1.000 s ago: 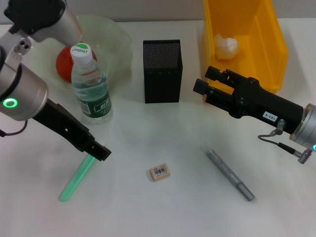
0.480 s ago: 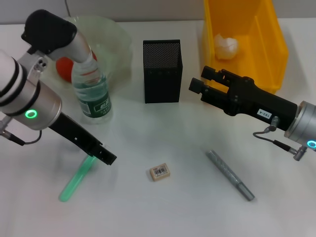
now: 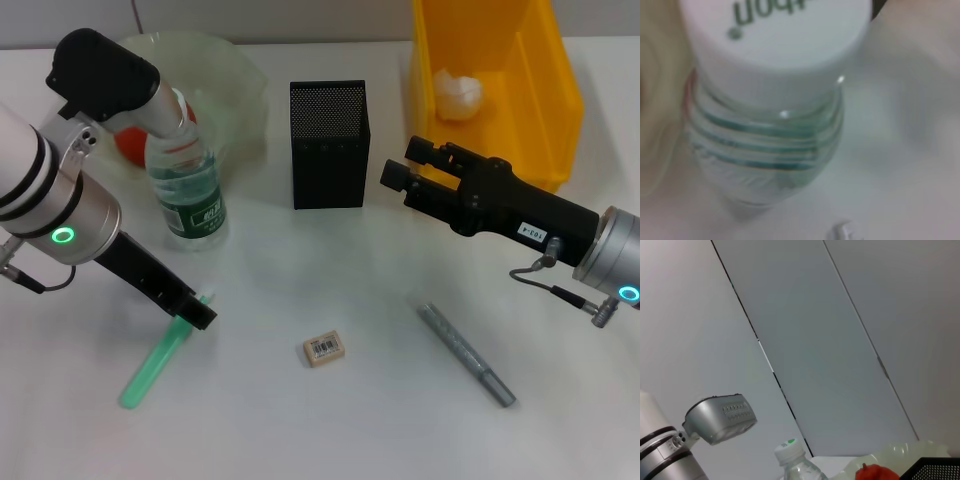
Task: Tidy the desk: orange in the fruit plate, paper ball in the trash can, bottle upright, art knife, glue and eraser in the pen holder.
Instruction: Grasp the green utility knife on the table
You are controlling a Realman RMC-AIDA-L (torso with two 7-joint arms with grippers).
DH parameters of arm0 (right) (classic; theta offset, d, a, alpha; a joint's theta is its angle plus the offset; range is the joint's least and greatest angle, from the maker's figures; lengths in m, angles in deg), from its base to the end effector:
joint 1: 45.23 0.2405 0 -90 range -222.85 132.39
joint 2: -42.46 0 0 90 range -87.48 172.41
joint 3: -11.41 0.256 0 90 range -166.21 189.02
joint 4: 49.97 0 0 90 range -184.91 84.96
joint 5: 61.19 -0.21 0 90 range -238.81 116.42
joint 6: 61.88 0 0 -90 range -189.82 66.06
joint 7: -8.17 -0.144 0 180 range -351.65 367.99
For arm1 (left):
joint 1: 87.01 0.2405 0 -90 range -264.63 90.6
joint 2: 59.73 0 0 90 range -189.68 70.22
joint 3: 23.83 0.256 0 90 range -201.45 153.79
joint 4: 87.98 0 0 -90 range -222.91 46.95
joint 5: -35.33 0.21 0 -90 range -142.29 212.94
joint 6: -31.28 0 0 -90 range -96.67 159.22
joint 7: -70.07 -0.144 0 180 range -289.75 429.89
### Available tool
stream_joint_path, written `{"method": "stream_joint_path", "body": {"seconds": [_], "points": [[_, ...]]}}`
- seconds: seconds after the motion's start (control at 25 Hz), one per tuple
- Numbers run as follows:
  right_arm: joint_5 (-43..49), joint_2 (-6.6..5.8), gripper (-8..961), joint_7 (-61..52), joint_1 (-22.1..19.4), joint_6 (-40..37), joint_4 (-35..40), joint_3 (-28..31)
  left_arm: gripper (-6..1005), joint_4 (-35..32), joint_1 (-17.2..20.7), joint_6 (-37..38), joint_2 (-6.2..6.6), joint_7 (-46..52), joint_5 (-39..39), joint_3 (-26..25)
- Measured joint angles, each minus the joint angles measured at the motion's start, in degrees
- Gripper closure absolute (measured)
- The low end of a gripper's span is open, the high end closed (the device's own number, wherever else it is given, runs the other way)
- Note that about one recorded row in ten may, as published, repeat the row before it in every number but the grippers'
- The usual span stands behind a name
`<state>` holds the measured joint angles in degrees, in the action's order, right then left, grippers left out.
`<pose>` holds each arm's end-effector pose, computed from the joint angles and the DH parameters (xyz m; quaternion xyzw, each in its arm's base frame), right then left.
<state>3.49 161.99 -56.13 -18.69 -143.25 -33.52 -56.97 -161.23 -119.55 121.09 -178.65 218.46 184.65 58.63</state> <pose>0.2535 0.3084 -0.0510 -0.8460 0.2827 0.4174 0.1738 -0.2067 0.3384 -0.0147 -0.8977 -0.3591 0.2129 0.1410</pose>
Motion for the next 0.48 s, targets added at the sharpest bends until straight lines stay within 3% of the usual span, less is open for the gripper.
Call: {"method": "stream_joint_path", "body": {"seconds": [0.48], "points": [[0.0,0.01,288,0.0,0.0,0.0,0.0,0.0,434,0.1,-0.7,-0.3,-0.15,0.9,1.7,3.2]]}}
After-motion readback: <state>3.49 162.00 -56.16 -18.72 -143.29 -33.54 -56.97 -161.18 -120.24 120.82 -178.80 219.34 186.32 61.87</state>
